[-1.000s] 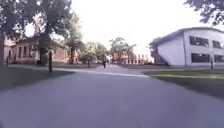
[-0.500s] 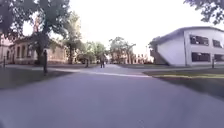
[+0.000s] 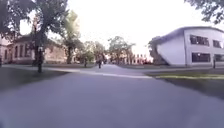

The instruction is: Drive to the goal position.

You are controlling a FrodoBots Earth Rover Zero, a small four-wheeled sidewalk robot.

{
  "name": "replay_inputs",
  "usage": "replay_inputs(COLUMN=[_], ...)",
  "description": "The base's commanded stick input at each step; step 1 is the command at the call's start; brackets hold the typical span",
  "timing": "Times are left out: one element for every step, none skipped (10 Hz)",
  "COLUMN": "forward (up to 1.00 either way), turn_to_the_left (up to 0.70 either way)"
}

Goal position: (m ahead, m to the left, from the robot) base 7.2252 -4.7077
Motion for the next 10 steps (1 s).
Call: replay_inputs(forward=[0.7, 0.7, 0.7, 0.7, 0.7, 0.7, 0.7, 0.7, 0.7, 0.7], turn_to_the_left=[0.0, 0.0, 0.0, 0.0, 0.0, 0.0, 0.0, 0.0, 0.0, 0.0])
